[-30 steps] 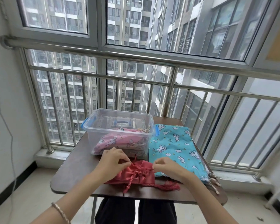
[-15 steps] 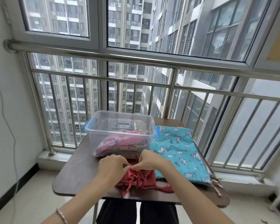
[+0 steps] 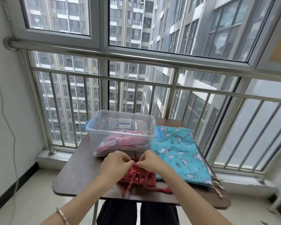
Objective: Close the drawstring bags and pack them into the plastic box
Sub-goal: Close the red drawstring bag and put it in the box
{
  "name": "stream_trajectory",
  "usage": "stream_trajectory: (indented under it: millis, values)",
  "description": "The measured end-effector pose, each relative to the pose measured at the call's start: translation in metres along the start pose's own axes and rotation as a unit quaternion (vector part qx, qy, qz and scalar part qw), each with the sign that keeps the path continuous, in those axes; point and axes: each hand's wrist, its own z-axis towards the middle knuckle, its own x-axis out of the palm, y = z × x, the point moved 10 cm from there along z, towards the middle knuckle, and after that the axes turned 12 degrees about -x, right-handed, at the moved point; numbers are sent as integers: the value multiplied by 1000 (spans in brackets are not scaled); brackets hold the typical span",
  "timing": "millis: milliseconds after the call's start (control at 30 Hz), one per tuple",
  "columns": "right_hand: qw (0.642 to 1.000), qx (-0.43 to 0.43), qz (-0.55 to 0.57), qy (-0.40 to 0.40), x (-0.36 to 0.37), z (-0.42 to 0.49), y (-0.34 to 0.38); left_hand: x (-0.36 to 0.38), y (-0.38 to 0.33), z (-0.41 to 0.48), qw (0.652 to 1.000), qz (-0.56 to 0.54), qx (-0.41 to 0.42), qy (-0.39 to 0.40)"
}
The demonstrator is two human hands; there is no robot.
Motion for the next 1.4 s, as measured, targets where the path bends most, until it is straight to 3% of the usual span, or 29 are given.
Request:
stream_trajectory:
  millis: [167, 300, 500, 700, 900, 1033, 1133, 1267, 1400]
  values:
    - [995, -58, 39, -71, -14, -8, 9, -6, -13, -10, 984, -144, 93, -40]
    - [993, -99, 45, -40, -13, -14, 21, 3, -36, -21, 970, -105, 221, -15]
    - [987, -124, 86, -54, -13, -18, 20, 15, -26, -5, 976, -152, 141, 74]
    - [974, -165, 67, -141, -20, -29, 25, 14, -15, 11, 980, -162, 65, 91]
    - [960, -242, -30, -136, -21, -33, 45, 27, -13, 15, 953, -194, -2, 234]
    - [974, -202, -1, -103, -18, -30, 37, 26, -15, 12, 953, -157, 21, 257]
    - [986, -114, 103, -65, -10, -26, 21, 22, -19, 13, 967, -91, 91, 222]
    - [946, -11, 324, -8, 8, -28, 4, 22, -28, 10, 974, -1, 158, 161]
    - [915, -4, 404, -9, 9, -27, 1, 25, -22, 14, 979, -44, 122, 157]
